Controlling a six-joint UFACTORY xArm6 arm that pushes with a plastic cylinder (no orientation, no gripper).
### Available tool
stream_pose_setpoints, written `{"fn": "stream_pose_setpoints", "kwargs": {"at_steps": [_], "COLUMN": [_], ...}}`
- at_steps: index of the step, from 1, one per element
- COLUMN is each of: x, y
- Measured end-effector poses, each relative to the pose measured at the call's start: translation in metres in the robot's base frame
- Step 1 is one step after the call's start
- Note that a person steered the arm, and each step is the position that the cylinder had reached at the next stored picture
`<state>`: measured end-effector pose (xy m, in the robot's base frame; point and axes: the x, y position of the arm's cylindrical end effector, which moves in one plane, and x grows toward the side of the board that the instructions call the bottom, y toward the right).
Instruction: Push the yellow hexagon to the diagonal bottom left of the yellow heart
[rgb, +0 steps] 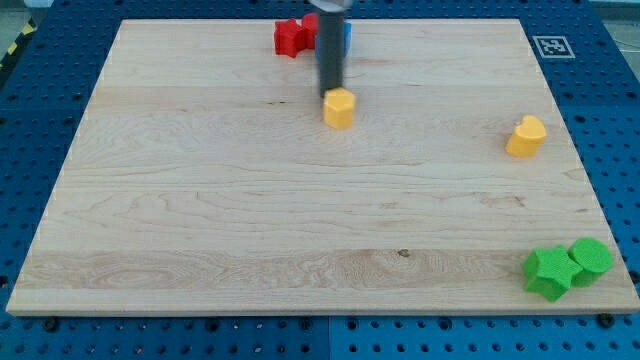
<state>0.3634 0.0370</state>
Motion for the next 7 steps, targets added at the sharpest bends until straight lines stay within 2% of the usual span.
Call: {"fn": "stream_pose_setpoints", "kwargs": {"at_steps": [1, 2, 3, 4, 5, 6, 7], "x": [0.048, 0.032, 0.006, 0.023, 0.060, 0.092, 0.094], "y": [0.051, 0.048, 0.018, 0.002, 0.019, 0.073, 0.077]}}
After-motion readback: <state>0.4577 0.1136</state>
